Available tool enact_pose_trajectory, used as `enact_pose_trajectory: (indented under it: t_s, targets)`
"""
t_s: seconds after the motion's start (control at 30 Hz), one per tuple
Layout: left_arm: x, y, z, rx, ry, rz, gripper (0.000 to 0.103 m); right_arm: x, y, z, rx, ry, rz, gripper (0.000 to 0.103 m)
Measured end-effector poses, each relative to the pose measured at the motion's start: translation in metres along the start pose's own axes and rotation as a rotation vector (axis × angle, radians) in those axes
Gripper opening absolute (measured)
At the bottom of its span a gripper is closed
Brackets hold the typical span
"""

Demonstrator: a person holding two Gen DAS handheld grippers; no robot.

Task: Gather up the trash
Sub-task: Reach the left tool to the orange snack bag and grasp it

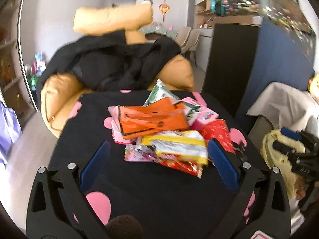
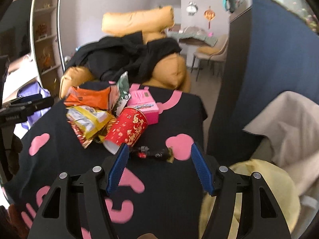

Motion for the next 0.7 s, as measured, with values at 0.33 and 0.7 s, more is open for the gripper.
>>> enact_pose_trajectory:
  t_s: [0.33,0.7]
  targets:
    - [0.051,0.056,0.058,-0.188,-0.143,0.112,0.088,0.023,0.063,0.004,0.002,0.031,0.081,0.062]
    - [0.02,0.098,0.117,-0.088,-0.449,0.153,0.064,0.005,0.074,0.017,-0.002,0.021,0.145,0.062]
Point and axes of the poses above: each gripper's, at about its wrist camera, not at the fingertips, and y roughly the way its jaws point, z to its left, x to its top, the point moved 4 cm from there along y, roughly the way its jaws point, and after that the axes turned 15 degrees about -x, right-handed, at the moved point
